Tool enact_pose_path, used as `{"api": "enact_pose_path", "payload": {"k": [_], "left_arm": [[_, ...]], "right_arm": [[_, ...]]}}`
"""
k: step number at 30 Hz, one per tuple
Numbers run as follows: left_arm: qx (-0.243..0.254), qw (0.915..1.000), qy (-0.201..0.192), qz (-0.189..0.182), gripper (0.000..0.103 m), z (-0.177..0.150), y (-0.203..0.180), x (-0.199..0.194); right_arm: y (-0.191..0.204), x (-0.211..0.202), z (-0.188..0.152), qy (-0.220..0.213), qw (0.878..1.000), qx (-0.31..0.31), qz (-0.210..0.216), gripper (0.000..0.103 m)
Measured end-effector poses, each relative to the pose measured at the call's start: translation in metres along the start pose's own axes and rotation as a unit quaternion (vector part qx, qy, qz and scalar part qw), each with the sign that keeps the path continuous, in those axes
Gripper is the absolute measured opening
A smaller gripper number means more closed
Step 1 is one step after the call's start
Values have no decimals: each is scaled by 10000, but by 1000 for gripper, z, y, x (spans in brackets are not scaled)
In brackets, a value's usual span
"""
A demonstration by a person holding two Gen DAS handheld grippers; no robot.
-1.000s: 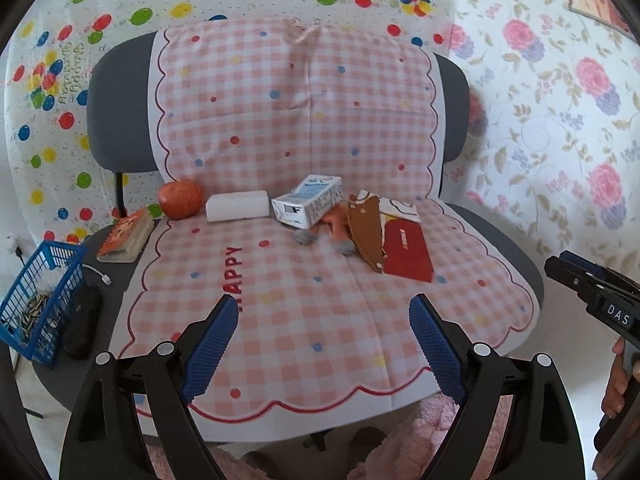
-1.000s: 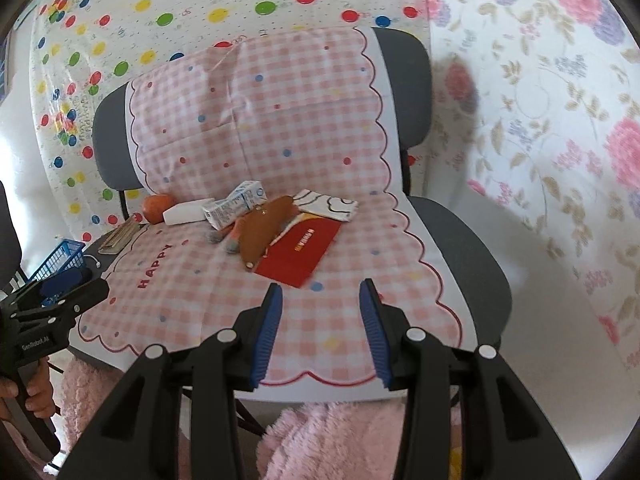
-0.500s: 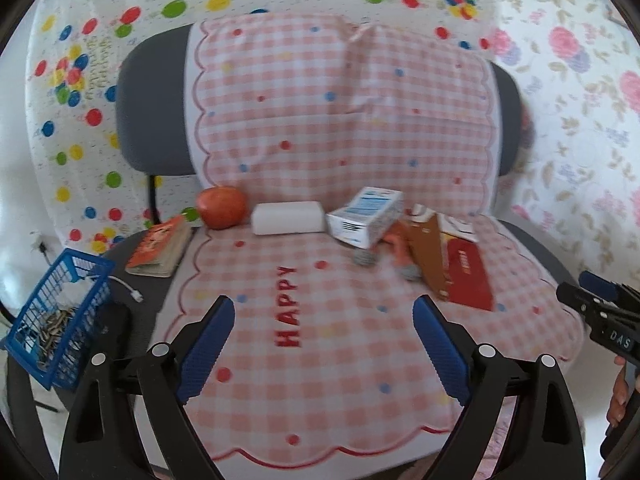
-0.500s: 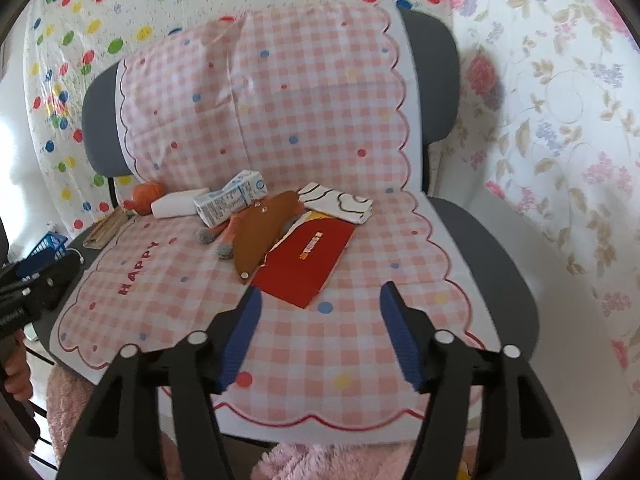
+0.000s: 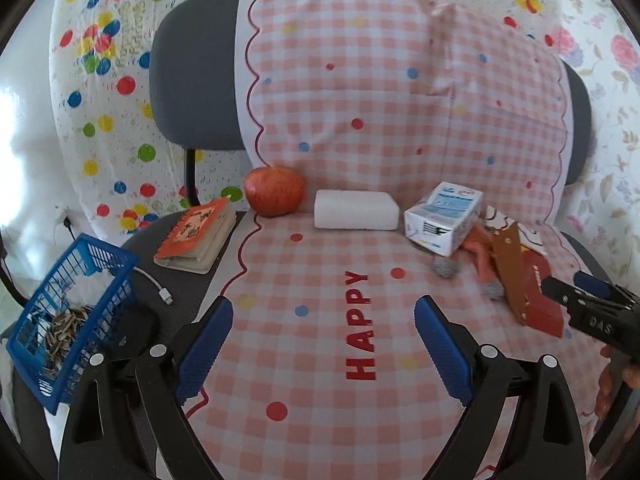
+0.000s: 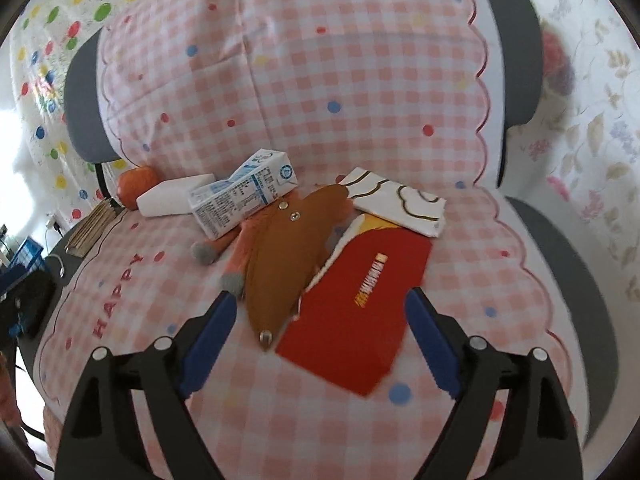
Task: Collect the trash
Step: 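Move both tools back over the chair seat, then grasp the brown leather sheath with the right gripper while the left gripper grasps the red box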
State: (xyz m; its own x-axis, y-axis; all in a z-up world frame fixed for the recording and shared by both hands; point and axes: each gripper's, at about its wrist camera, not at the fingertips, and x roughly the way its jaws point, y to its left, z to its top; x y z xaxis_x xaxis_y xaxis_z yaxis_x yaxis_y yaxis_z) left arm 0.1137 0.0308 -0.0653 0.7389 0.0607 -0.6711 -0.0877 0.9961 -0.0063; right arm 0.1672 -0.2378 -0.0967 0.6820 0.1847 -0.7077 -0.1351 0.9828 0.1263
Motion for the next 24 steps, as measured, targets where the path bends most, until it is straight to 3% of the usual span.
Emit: {"api": "enact_pose_path", "payload": {"k": [11, 17, 20, 24], "left_arm": [[1, 9997, 236, -81, 91, 19, -1, 54], [20, 9995, 291, -128, 91, 13, -5, 54], [31, 9995, 295, -129, 91, 10, -6, 48], [127, 9994, 268, -184, 91, 6, -10, 35]], "right_arm": [[18, 49, 28, 200, 9998, -38, 59, 75], [31, 75, 36, 520, 9979, -106, -371, 74], [37, 74, 37, 537, 9977, -108, -393, 56], [32, 46, 37, 200, 9996, -12, -191, 53]]}}
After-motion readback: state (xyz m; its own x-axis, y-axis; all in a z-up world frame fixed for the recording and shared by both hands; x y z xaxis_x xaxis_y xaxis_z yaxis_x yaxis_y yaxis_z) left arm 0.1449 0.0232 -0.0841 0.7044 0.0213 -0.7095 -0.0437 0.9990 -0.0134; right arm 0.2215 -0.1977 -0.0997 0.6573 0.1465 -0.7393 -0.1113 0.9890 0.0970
